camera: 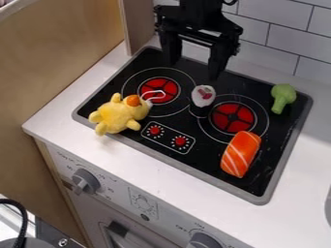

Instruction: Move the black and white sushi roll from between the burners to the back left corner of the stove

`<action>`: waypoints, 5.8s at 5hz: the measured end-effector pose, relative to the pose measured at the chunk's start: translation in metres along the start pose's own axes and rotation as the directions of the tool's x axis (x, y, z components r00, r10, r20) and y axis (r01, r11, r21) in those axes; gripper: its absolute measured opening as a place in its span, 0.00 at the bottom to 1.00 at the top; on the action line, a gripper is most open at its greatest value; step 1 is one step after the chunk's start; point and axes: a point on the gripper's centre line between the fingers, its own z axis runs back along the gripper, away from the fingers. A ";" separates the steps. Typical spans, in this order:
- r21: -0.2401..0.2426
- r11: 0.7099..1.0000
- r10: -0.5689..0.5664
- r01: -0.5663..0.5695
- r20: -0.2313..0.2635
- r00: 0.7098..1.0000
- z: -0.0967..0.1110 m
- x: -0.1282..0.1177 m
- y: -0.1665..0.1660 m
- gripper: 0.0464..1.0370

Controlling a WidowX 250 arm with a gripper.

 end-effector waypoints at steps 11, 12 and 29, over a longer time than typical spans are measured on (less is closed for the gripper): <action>0.053 0.997 0.055 -0.052 -0.058 0.997 -0.059 0.003 -0.021 0.96; 0.068 0.996 0.062 -0.058 -0.055 0.997 -0.063 0.003 -0.019 0.96; 0.189 0.922 0.349 -0.338 -0.025 0.937 -0.079 0.060 0.076 0.96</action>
